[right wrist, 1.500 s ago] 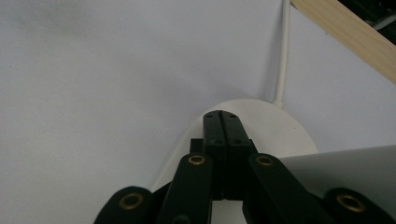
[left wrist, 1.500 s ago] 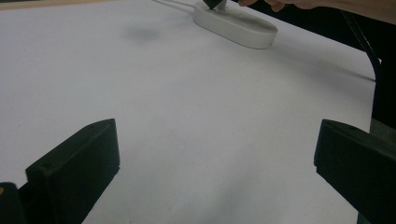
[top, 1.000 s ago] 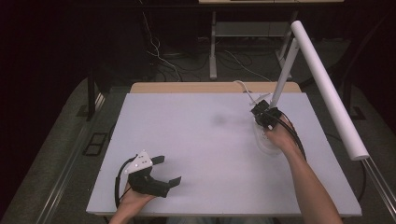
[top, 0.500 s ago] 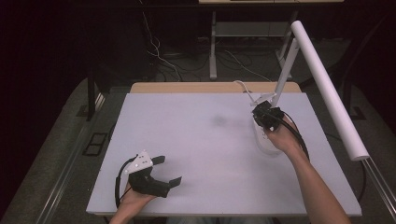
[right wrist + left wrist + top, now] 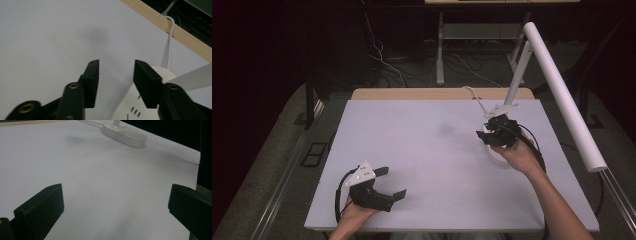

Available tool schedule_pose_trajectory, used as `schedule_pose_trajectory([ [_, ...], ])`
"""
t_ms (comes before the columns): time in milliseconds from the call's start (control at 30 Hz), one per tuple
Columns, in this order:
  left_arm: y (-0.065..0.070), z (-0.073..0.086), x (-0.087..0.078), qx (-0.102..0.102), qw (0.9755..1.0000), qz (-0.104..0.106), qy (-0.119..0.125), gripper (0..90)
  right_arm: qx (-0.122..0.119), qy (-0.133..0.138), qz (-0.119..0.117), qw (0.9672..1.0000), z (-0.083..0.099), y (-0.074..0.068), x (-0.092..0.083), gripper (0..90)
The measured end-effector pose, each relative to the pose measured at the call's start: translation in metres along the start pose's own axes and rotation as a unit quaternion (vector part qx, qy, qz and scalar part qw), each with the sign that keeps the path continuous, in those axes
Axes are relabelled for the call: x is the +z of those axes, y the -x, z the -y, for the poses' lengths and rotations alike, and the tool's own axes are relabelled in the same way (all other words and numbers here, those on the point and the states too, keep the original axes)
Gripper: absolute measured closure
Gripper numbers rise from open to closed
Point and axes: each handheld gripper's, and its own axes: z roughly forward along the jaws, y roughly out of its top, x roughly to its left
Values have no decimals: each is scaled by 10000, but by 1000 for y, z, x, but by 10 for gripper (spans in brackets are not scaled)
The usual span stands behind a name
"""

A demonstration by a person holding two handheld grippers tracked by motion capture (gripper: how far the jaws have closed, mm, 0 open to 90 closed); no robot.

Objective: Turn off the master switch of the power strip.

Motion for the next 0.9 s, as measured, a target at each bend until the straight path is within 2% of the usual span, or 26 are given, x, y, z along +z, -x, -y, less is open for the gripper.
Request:
schedule_pose_trajectory([
  [67, 0, 0, 0, 6, 10000, 2, 3, 0, 112, 125, -94, 9998, 4, 0, -7, 452],
  [100, 0, 0, 0, 13, 10000, -1, -3, 0, 203, 262, -159, 9993, 8, -1, -13, 361],
  [133, 0, 0, 0, 18, 10000, 0, -7, 0, 271, 313, -229, 9989, 10, -2, -17, 323],
  [167, 0, 0, 0, 18, 10000, 2, -10, 0, 271, 313, -229, 9989, 10, -2, -17, 323],
  [200, 0, 0, 1, 17, 10000, 0, -17, 0, 365, 363, -419, 9978, 15, -2, -23, 218],
  [233, 0, 0, 1, 10, 10000, -2, -13, 0, 365, 363, -419, 9978, 15, -2, -23, 218],
  [300, 1, 0, 1, 0, 10000, 6, -13, 0, 452, 382, -654, 9961, 20, -3, -29, 125],
  [333, 1, 0, 1, 16, 10000, 11, -22, 0, 486, 416, -732, 9953, 23, -4, -31, 120],
  [433, 1, 0, 1, 7, 10000, 11, -17, 0, 570, 355, -883, 9938, 30, -8, -37, 0],
  [533, 1, 0, 2, 28, 10000, 17, -8, 0, 700, 365, -1003, 9918, 37, -10, -43, 0],
  [667, 1, -1, 2, 26, 10000, 21, -16, 0, 809, 501, -1019, 9902, 49, -13, -49, 0],
  [900, 1, -1, 3, 22, 10000, 29, -13, 0, 959, 526, -1086, 9880, 72, -16, -52, 0],
])
